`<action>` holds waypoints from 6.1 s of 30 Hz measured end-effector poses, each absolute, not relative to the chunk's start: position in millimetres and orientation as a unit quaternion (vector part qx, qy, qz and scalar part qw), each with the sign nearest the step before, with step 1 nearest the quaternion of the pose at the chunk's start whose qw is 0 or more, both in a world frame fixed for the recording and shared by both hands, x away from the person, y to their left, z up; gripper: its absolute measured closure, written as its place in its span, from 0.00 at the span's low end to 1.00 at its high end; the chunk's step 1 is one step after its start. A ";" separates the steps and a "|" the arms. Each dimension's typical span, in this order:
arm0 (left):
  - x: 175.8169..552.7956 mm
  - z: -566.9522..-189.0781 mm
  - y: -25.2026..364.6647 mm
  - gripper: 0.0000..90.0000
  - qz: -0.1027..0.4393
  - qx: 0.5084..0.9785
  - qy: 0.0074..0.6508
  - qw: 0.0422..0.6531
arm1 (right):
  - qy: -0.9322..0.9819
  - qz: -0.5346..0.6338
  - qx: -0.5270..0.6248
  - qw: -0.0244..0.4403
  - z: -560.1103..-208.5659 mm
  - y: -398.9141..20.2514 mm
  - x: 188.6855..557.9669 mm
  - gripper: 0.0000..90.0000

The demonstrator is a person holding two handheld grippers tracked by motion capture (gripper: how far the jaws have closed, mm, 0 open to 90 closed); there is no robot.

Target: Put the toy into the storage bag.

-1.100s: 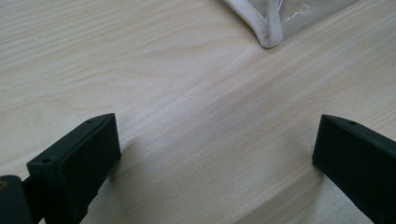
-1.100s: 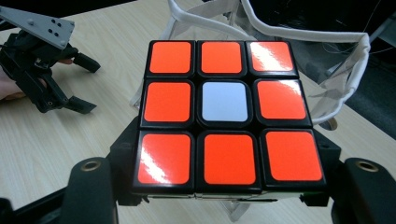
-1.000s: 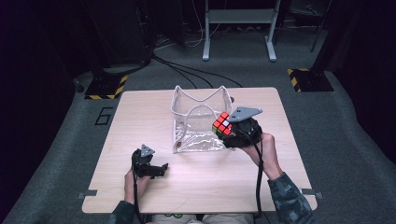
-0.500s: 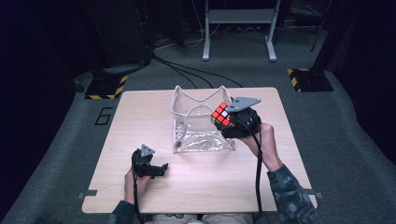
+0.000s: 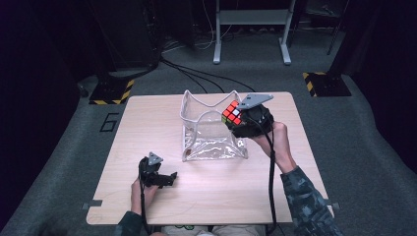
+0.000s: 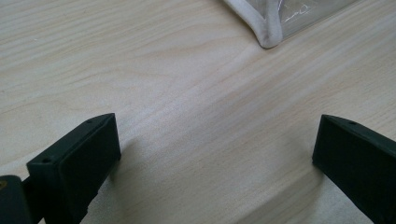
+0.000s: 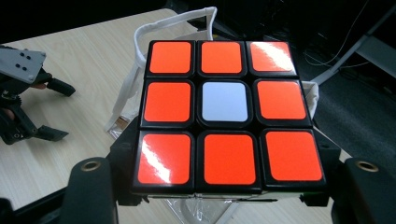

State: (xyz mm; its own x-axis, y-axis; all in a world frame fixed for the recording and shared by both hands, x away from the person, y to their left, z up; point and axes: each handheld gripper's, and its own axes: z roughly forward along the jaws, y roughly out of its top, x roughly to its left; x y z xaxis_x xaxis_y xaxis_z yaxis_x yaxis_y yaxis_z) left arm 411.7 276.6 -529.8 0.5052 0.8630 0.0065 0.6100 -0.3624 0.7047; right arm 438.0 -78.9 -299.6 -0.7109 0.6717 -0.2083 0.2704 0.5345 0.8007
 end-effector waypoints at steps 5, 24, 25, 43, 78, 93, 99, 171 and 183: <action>411.6 -529.9 276.4 0.01 0.193 0.802 0.460 0.329 | 0.835 0.393 0.287 0.257 -296.6 -78.1 445.8 0.37; 411.4 -529.9 276.3 0.01 0.192 0.801 0.460 0.330 | 0.838 0.381 0.303 0.247 -297.7 -74.9 479.4 0.37; 411.4 -529.9 276.3 0.01 0.194 0.801 0.460 0.329 | 0.838 0.380 0.303 0.246 -298.3 -74.4 481.2 0.37; 411.6 -529.9 276.4 0.01 0.193 0.803 0.458 0.329 | 0.853 0.342 0.329 0.218 -320.0 -65.8 524.1 0.37; 411.4 -529.9 276.2 0.01 0.191 0.802 0.459 0.330 | 0.871 0.258 0.365 0.203 -360.6 -49.9 559.5 0.37; 411.4 -529.9 276.2 0.01 0.191 0.802 0.459 0.330 | 0.885 0.232 0.358 0.186 -367.9 -44.5 565.1 0.37; 411.3 -529.9 276.2 0.01 0.191 0.802 0.459 0.330 | 0.881 0.252 0.356 0.184 -366.5 -47.8 564.4 0.25; 411.1 -530.0 275.8 0.01 0.190 0.801 0.461 0.331 | 0.840 0.318 0.412 0.152 -470.4 -139.9 429.3 0.01; 411.2 -530.0 275.9 0.01 0.190 0.801 0.460 0.331 | 0.834 0.305 0.438 0.141 -505.2 -151.6 421.0 0.02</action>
